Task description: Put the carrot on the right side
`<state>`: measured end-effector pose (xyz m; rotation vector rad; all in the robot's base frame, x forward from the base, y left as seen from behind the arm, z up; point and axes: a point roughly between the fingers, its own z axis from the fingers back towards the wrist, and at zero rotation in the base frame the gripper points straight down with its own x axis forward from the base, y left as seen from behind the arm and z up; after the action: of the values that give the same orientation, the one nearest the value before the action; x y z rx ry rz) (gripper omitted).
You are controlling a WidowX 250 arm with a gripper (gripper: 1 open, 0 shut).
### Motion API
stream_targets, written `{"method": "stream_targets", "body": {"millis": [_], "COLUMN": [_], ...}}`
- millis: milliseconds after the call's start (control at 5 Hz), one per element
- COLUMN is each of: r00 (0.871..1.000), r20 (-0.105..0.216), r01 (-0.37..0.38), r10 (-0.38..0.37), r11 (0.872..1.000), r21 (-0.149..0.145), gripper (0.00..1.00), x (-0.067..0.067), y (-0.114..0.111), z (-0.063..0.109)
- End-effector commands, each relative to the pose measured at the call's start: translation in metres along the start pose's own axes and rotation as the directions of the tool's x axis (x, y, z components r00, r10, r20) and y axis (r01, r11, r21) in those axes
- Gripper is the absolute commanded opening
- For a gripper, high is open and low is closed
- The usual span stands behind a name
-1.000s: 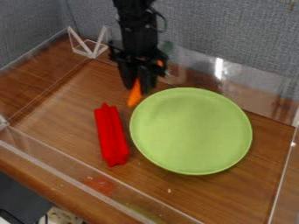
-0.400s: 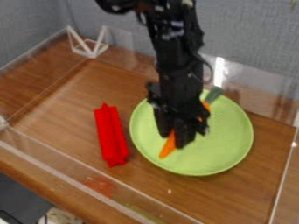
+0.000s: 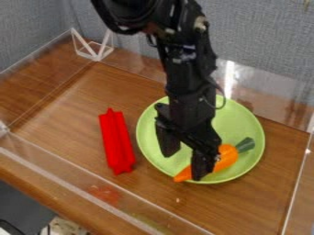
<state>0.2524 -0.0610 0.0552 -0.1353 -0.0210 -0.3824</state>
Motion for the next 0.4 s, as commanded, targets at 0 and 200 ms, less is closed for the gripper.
{"method": "stream_targets", "body": {"millis": [0, 200], "r00": [0.997, 0.995], "r20": [0.077, 0.084], "r01": [0.013, 0.051], "r10": [-0.016, -0.055], "r11": [0.999, 0.997], "r21": [0.038, 0.051], "gripper": [1.00, 1.00], "x": [0.0120, 0.0119], "y": [0.0005, -0.0070], "z": [0.0094, 0.0002]}}
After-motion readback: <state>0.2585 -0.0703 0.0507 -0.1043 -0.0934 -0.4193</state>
